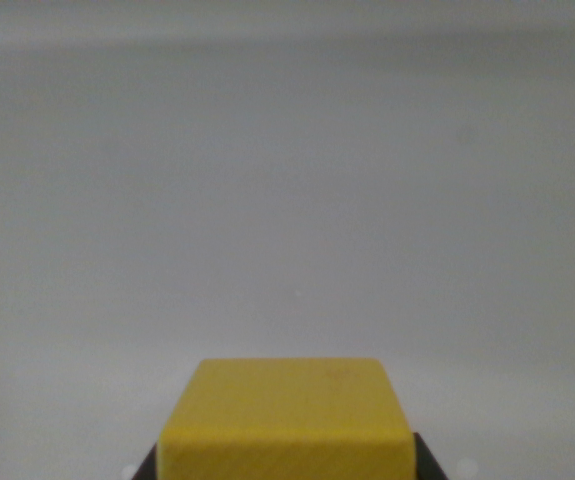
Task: Pick yellow cube
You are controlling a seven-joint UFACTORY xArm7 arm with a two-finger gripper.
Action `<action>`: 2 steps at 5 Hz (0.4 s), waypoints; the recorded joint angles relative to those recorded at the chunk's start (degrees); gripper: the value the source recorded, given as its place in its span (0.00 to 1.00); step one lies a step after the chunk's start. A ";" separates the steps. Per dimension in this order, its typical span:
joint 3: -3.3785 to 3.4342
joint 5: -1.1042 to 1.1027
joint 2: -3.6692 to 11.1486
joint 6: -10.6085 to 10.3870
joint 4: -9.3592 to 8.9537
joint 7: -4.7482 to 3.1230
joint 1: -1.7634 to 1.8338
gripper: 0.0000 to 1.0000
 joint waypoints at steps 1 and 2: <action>0.00 0.00 0.00 0.00 0.00 0.00 0.00 1.00; -0.02 -0.06 -0.58 1.72 1.14 0.07 0.01 1.00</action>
